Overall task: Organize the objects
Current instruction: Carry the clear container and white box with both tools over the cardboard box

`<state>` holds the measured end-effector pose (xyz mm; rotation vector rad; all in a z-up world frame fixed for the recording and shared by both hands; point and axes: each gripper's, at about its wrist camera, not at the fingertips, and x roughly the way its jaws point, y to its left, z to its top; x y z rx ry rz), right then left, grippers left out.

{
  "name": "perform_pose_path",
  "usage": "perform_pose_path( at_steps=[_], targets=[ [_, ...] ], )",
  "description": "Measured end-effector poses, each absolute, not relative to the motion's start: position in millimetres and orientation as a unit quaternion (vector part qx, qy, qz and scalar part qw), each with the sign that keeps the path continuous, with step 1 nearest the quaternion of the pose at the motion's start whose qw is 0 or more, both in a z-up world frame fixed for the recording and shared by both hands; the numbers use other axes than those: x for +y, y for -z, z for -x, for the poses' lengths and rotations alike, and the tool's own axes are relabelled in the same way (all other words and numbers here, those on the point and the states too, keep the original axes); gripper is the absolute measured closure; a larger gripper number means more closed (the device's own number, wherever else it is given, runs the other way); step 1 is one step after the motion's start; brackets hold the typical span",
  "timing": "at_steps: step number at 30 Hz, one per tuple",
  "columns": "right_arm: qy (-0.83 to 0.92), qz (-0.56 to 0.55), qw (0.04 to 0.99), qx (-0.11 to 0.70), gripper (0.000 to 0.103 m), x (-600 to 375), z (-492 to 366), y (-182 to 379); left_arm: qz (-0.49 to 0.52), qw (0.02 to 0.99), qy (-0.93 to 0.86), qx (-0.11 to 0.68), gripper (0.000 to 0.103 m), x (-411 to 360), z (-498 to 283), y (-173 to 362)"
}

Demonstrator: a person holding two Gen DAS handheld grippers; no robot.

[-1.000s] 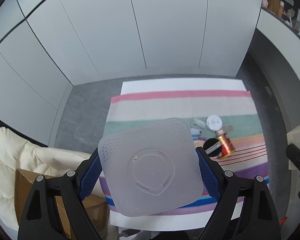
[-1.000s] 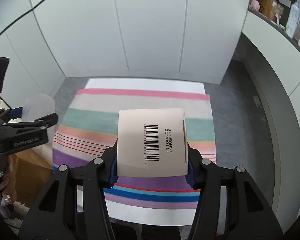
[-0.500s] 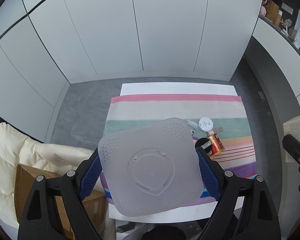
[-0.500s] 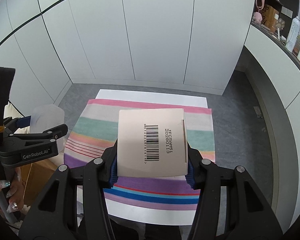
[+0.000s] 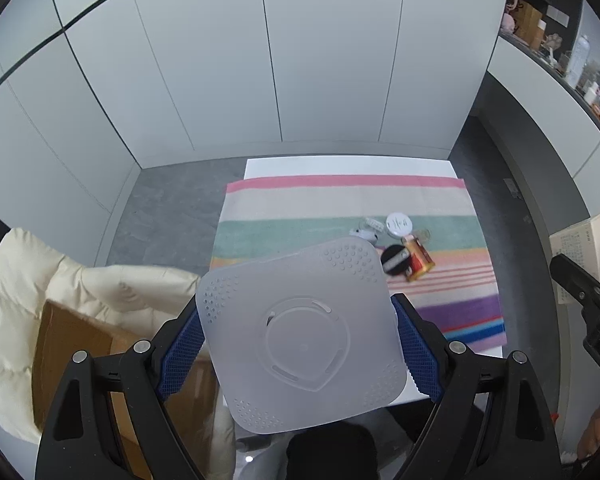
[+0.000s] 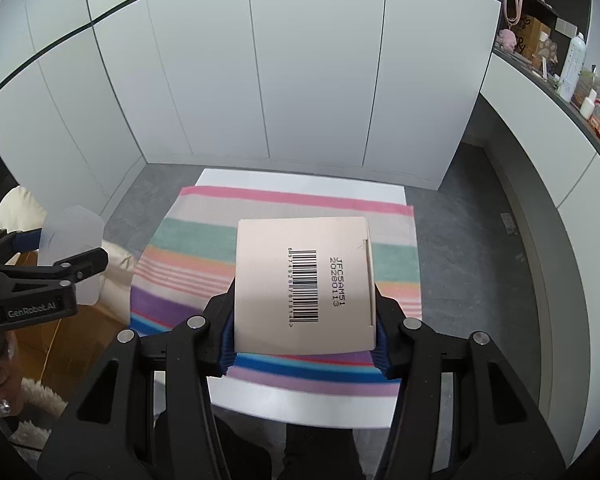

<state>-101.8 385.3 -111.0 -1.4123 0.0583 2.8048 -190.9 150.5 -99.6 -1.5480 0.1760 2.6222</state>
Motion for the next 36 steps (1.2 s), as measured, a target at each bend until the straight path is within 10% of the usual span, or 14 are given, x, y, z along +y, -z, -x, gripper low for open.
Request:
perform_pose_path(
  at_steps=[36],
  targets=[
    [-0.880, 0.471, 0.009, 0.055, 0.049, 405.7, -95.2, 140.3, 0.485, 0.009, -0.871, 0.076, 0.014, 81.1, -3.7, 104.3]
  ],
)
